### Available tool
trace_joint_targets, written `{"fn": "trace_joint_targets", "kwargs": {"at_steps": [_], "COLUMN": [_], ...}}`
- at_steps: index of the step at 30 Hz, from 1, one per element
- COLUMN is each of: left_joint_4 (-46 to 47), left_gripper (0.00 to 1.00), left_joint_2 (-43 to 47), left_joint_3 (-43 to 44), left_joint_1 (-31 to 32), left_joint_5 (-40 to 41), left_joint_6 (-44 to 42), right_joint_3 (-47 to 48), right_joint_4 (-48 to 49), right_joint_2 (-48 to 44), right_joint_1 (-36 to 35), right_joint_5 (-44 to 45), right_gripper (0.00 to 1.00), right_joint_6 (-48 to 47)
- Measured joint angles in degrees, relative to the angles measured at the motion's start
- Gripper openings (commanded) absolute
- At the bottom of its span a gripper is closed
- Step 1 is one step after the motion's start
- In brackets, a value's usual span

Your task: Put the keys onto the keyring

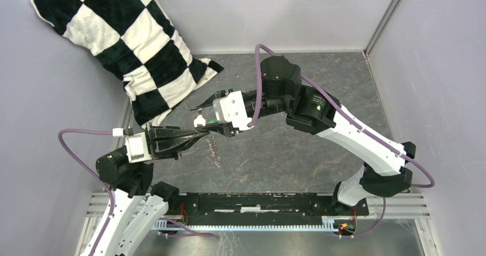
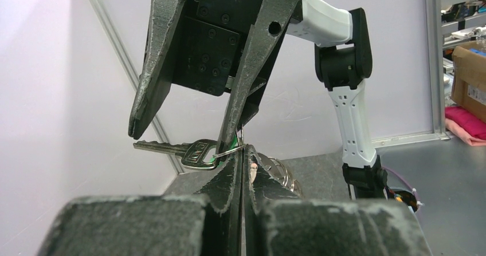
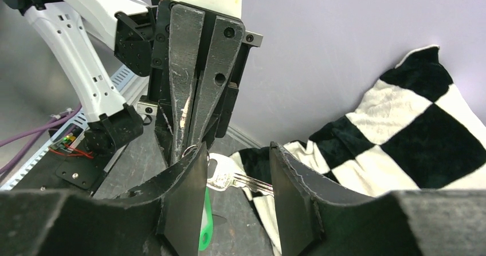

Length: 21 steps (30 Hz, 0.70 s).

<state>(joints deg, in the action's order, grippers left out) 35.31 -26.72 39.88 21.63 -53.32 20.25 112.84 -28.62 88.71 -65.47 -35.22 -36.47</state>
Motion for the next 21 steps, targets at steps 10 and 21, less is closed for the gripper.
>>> {"fn": "trace_joint_targets", "kwargs": {"at_steps": [10,21], "left_joint_4": [-1.1,-2.3], "left_gripper": [0.02,0.02], "left_joint_2": [0.8,1.1], "left_joint_3": [0.0,0.0], "left_joint_1": [1.1,1.5], "left_joint_5": [0.7,0.4], "left_joint_6": [0.0,0.0], "right_joint_3": [6.4,7.8], "right_joint_4": [-4.9,-7.4], "right_joint_2": [4.3,5.2], "right_joint_1": [2.9,3.3], "right_joint_5": [-9.6,-11.3], "right_gripper": [0.51,0.48], "right_joint_6": [-0.4,0.0]}}
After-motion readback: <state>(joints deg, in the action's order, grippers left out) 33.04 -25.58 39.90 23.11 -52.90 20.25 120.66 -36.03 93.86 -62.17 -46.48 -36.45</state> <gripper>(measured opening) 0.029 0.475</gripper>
